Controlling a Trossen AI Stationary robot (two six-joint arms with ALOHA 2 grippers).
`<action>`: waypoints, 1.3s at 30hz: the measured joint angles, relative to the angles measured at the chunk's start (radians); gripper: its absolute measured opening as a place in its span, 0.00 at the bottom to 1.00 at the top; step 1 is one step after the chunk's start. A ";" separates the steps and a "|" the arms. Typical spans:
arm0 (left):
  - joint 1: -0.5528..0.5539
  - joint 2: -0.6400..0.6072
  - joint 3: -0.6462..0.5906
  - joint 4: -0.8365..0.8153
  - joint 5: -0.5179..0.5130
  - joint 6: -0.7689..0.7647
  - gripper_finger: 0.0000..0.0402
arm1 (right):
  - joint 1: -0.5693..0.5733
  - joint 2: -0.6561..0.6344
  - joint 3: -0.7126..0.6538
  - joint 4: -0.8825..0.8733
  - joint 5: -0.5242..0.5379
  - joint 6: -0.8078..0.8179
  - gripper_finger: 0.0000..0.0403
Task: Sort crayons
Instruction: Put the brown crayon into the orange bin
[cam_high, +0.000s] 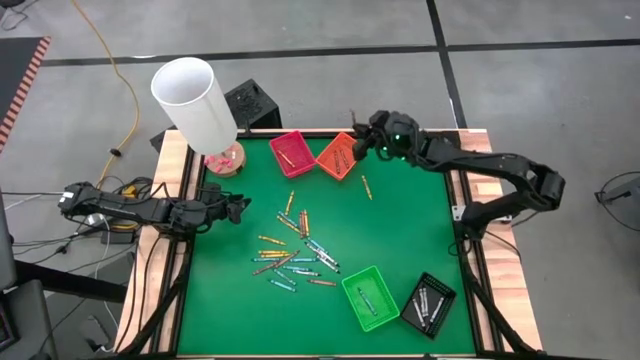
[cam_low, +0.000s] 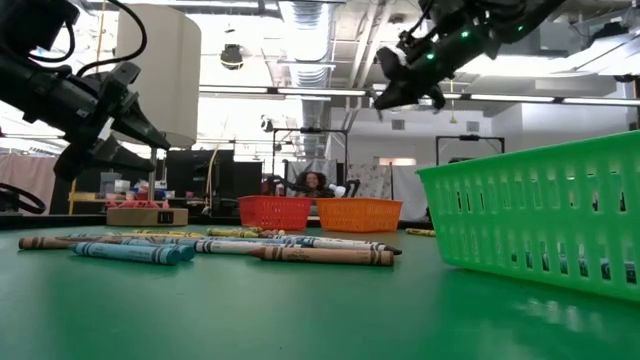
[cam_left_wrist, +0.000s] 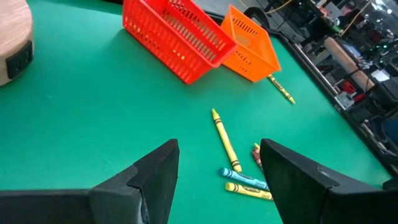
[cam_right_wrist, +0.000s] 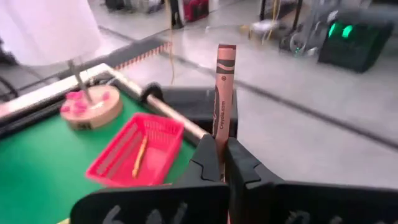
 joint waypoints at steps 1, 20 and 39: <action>0.000 0.000 0.000 -0.005 -0.004 0.000 0.54 | 0.014 0.010 -0.005 0.046 0.022 -0.009 0.00; 0.000 0.000 0.000 -0.054 0.012 -0.010 0.54 | 0.050 0.412 -0.017 0.360 0.129 0.125 0.00; 0.000 0.000 0.000 -0.055 0.006 -0.016 0.54 | 0.045 0.494 -0.015 0.285 0.138 0.260 0.00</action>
